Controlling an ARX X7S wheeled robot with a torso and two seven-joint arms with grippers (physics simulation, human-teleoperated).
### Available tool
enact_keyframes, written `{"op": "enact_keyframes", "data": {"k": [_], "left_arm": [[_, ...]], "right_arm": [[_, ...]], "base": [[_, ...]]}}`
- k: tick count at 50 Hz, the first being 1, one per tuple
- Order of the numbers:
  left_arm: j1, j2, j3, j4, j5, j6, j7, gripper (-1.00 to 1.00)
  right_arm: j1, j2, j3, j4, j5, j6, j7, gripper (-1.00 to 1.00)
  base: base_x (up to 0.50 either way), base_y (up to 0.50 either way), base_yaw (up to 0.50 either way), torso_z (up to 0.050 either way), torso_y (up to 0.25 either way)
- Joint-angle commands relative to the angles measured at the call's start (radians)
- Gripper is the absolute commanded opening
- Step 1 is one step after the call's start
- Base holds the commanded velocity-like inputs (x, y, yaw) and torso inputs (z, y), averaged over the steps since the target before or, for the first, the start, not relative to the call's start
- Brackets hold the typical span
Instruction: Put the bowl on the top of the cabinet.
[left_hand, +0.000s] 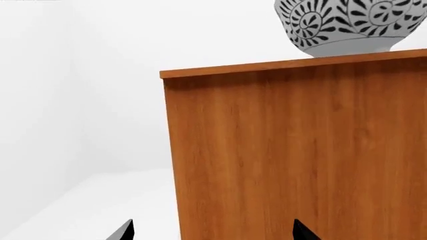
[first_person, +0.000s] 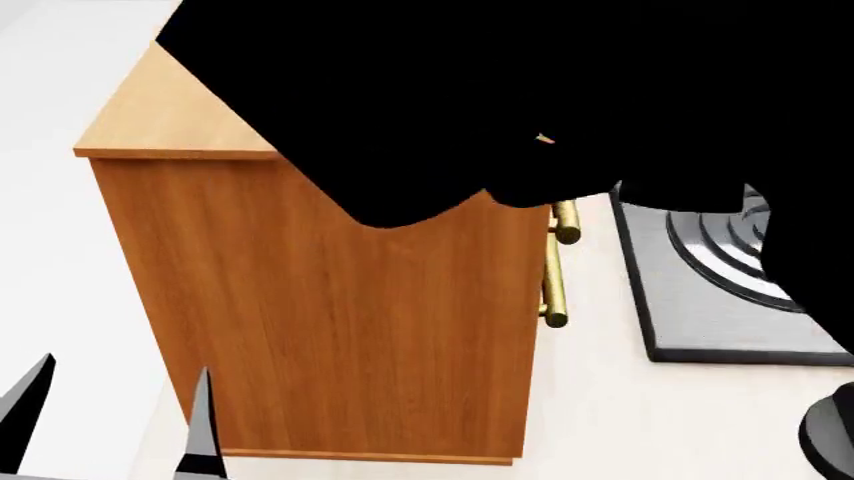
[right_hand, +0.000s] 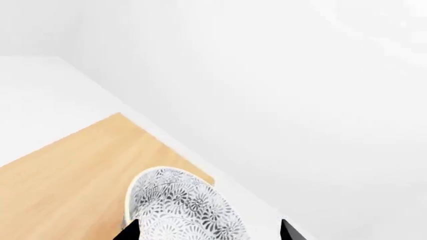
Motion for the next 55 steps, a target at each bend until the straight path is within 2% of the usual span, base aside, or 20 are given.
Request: {"op": "enact_keyframes", "data": {"k": [1, 10, 14, 17, 24, 28, 29, 33, 38, 49, 55], "left_arm": [[-0.005, -0.001, 0.007, 0.017, 0.000, -0.013, -0.005, 1.00], [-0.008, -0.002, 0.008, 0.021, -0.001, -0.012, -0.004, 1.00], [-0.005, -0.003, 0.009, 0.025, -0.001, -0.010, -0.006, 1.00], [-0.005, -0.004, 0.015, 0.032, 0.005, -0.018, -0.011, 1.00], [-0.005, -0.009, 0.009, 0.045, 0.003, -0.033, -0.020, 1.00], [-0.004, -0.009, 0.011, 0.046, 0.004, -0.034, -0.023, 1.00], [-0.004, -0.009, 0.012, 0.044, 0.005, -0.031, -0.022, 1.00], [-0.002, -0.008, 0.013, 0.034, 0.007, -0.023, -0.021, 1.00], [0.000, -0.006, 0.018, 0.021, 0.012, -0.012, -0.020, 1.00], [-0.004, -0.001, 0.031, 0.005, 0.018, -0.005, -0.017, 1.00], [-0.003, -0.003, 0.031, 0.011, 0.017, -0.011, -0.021, 1.00]], "right_arm": [[0.097, 0.130, 0.068, -0.127, 0.161, 0.032, 0.138, 1.00], [0.028, 0.324, 0.115, -0.403, 0.354, -0.048, 0.305, 1.00], [-0.049, 0.405, 0.137, -0.536, 0.356, -0.086, 0.338, 1.00], [-0.158, 0.480, 0.147, -0.648, 0.290, -0.111, 0.358, 1.00], [-0.418, 0.629, 0.209, -0.788, 0.121, -0.208, 0.260, 1.00], [-0.544, 0.679, 0.223, -0.847, 0.026, -0.267, 0.216, 1.00], [-0.644, 0.705, 0.227, -0.890, -0.066, -0.320, 0.178, 1.00], [-0.828, 0.751, 0.216, -0.939, -0.251, -0.414, 0.118, 1.00], [-0.991, 0.784, 0.196, -0.928, -0.387, -0.526, 0.061, 1.00], [-1.212, 0.812, 0.145, -0.855, -0.592, -0.697, -0.013, 1.00], [-1.270, 0.799, 0.125, -0.809, -0.647, -0.744, -0.032, 1.00]], "base": [[0.00, 0.00, 0.00, 0.000, 0.000], [0.00, 0.00, 0.00, 0.000, 0.000], [0.00, 0.00, 0.00, 0.000, 0.000], [0.00, 0.00, 0.00, 0.000, 0.000], [0.00, 0.00, 0.00, 0.000, 0.000], [0.00, 0.00, 0.00, 0.000, 0.000], [0.00, 0.00, 0.00, 0.000, 0.000], [0.00, 0.00, 0.00, 0.000, 0.000], [0.00, 0.00, 0.00, 0.000, 0.000], [0.00, 0.00, 0.00, 0.000, 0.000], [0.00, 0.00, 0.00, 0.000, 0.000]]}}
